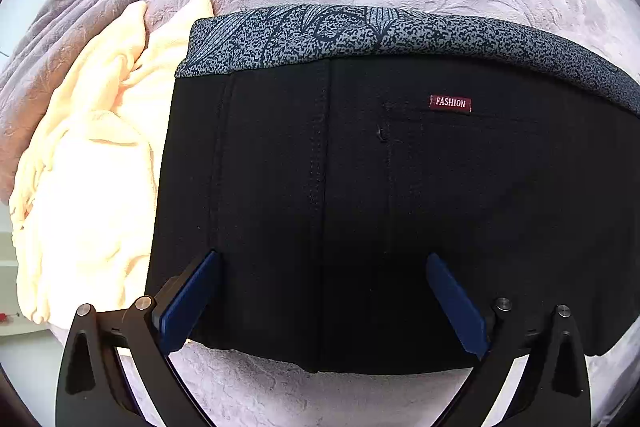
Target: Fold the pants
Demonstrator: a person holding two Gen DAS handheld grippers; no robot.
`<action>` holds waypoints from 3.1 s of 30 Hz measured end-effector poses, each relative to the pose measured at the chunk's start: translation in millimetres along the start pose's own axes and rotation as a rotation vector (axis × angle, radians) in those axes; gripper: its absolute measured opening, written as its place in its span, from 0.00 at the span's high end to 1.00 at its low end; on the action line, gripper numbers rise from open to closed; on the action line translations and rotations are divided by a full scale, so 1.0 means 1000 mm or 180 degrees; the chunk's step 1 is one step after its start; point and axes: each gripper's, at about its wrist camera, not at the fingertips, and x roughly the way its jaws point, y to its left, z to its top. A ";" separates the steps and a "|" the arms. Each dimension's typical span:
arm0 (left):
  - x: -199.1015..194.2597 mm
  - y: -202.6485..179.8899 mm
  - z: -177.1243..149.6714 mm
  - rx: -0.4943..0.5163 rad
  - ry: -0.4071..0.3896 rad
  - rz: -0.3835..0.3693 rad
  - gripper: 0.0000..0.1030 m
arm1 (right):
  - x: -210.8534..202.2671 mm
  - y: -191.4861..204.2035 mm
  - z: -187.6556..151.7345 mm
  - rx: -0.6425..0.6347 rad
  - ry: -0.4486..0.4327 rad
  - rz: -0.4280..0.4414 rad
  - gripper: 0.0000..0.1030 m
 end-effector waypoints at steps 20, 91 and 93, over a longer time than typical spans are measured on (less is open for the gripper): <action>-0.058 -0.155 -0.023 0.0654 -0.0215 -0.0498 0.00 | -0.106 -0.003 0.009 -0.0757 -0.0522 -0.0983 0.83; -0.207 -0.303 -0.106 0.0393 0.0287 -0.0299 0.00 | -0.311 -0.228 0.076 0.0642 -0.1785 0.0185 0.92; -0.210 -0.311 -0.106 0.0478 0.0265 -0.0276 0.00 | -0.311 -0.225 0.082 0.0585 -0.1778 -0.0042 0.92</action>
